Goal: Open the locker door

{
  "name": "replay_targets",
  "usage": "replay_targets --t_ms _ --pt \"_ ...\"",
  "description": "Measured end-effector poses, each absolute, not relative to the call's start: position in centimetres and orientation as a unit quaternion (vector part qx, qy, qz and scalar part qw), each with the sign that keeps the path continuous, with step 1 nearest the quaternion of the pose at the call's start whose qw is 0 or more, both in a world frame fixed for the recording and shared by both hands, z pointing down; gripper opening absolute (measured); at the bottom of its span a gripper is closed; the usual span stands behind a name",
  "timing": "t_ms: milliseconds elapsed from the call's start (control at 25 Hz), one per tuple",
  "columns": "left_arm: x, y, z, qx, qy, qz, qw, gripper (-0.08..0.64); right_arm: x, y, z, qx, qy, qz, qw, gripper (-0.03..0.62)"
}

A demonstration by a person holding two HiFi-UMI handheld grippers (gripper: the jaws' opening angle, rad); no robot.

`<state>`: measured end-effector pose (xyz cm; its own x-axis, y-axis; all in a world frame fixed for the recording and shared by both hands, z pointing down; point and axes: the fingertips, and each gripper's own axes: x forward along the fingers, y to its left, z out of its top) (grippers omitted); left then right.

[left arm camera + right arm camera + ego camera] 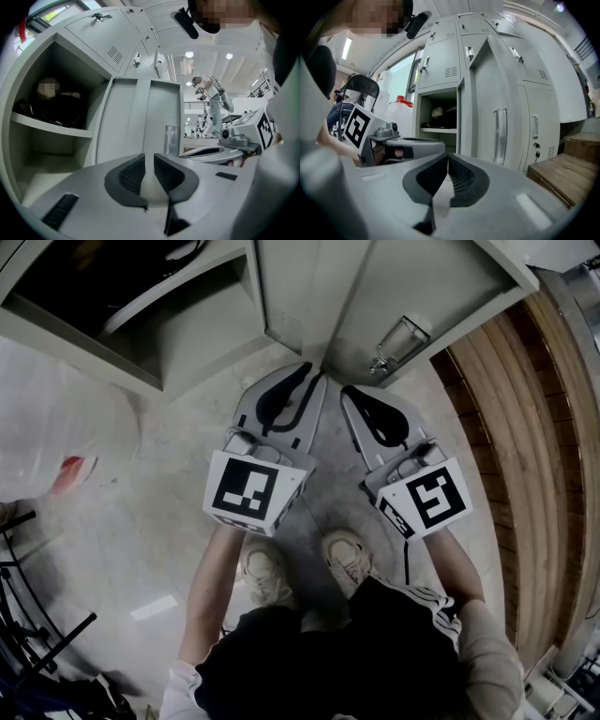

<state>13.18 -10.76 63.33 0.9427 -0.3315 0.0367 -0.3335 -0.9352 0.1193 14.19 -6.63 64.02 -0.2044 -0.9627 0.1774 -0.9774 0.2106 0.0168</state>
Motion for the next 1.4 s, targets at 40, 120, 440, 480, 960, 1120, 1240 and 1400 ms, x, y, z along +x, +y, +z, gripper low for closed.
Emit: replay_targets --t_ms 40,120,440,480,960,1120,1240,1400 --pt "13.0 -11.2 63.3 0.982 -0.175 0.006 0.065 0.046 14.1 -6.8 64.0 0.626 -0.775 0.049 0.073 0.006" --pt "12.5 -11.8 63.0 0.980 -0.186 0.001 0.078 0.046 14.0 -7.1 64.0 0.626 -0.775 0.050 0.071 0.005" --pt "9.8 -15.1 62.8 0.964 -0.246 -0.011 0.104 0.046 10.4 -10.5 63.6 0.604 -0.794 0.039 0.058 0.005" --pt "9.5 -15.4 62.7 0.962 -0.252 -0.012 0.105 0.046 10.0 -11.0 63.3 0.602 -0.796 0.037 0.054 0.005" --pt "4.2 -18.9 63.1 0.926 -0.363 -0.011 0.106 0.046 8.0 -14.5 62.2 0.596 -0.801 0.015 0.045 0.005" --pt "2.9 -19.7 63.8 0.916 -0.385 -0.010 0.111 0.046 8.0 -15.7 62.7 0.598 -0.800 0.012 0.049 0.005" --pt "2.5 -20.3 64.1 0.910 -0.403 -0.002 0.096 0.046 7.8 -16.5 63.5 0.598 -0.800 0.023 0.047 0.005" --pt "2.6 -20.9 65.0 0.906 -0.416 0.014 0.081 0.046 7.3 -17.3 65.1 0.594 -0.802 0.031 0.057 0.005"
